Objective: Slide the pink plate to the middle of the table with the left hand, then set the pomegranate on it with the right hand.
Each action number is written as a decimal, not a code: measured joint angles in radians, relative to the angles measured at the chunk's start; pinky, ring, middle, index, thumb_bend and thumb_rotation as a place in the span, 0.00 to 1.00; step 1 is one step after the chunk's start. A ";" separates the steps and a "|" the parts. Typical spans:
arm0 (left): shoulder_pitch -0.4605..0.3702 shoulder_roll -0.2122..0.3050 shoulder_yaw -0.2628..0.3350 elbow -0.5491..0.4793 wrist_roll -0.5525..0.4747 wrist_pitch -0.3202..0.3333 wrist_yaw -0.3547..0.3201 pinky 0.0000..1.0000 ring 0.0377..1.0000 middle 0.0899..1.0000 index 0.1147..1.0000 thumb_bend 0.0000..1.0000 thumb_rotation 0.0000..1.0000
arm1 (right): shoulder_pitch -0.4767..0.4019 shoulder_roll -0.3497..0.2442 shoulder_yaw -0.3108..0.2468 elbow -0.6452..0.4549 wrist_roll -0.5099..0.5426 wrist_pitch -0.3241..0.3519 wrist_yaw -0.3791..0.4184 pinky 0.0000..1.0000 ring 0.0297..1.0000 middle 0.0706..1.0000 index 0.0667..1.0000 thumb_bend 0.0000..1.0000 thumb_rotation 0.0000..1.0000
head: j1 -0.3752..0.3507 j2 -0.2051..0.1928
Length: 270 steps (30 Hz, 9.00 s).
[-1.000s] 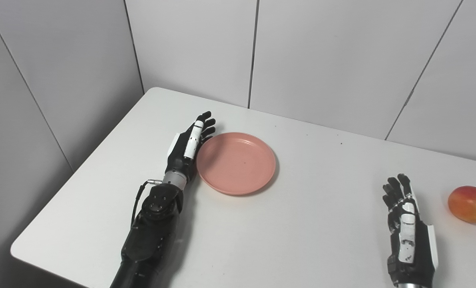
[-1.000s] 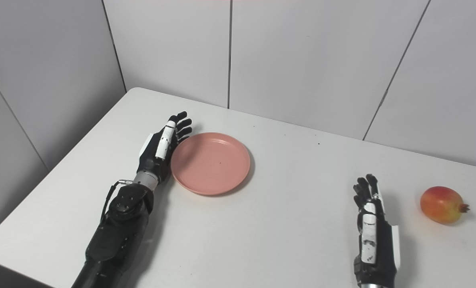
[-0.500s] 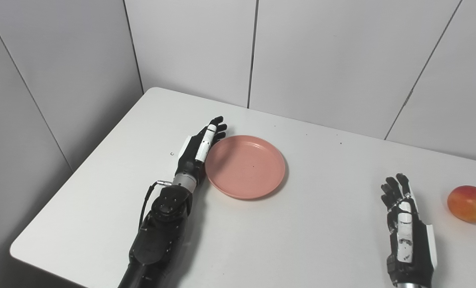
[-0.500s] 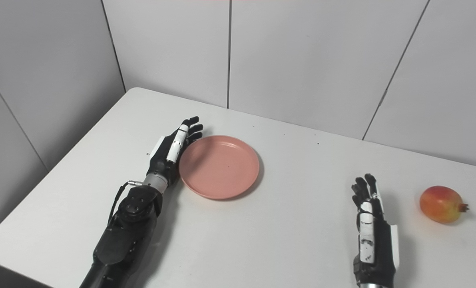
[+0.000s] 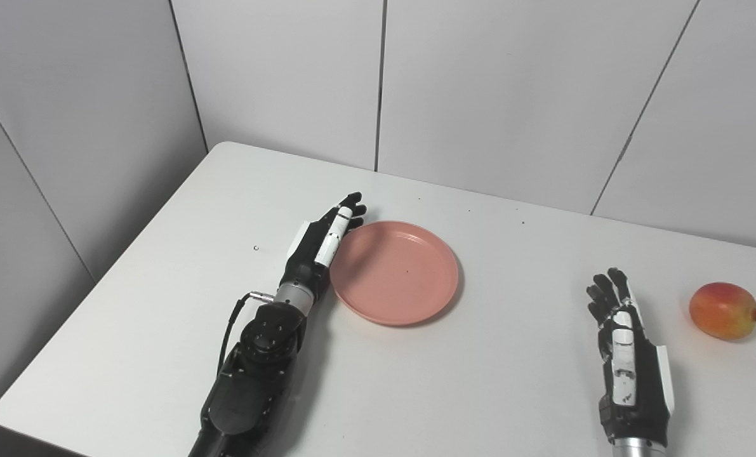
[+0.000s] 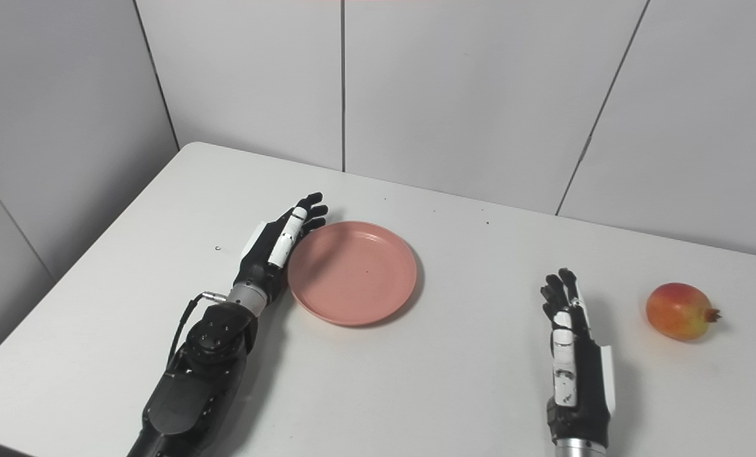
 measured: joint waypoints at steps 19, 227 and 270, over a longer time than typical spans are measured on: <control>0.037 -0.051 -0.033 -0.076 -0.002 0.056 -0.023 0.91 0.90 0.90 0.90 0.42 1.00 | -0.001 0.018 0.005 0.001 -0.022 0.005 -0.025 0.92 0.90 0.90 0.92 0.51 0.95 | -0.124 0.025; 0.069 -0.096 -0.079 0.039 0.044 -0.255 -0.099 0.87 0.89 0.89 0.88 0.43 1.00 | -0.299 -0.316 -0.157 0.200 -0.376 0.468 -0.183 0.79 0.89 0.92 0.92 0.89 0.42 | -0.430 0.043; 0.069 -0.096 -0.081 0.036 0.047 -0.232 -0.099 0.87 0.89 0.89 0.89 0.43 1.00 | -0.436 -0.395 -0.041 0.420 -0.352 0.420 -0.224 0.43 0.48 0.44 0.49 0.55 0.00 | -0.428 0.045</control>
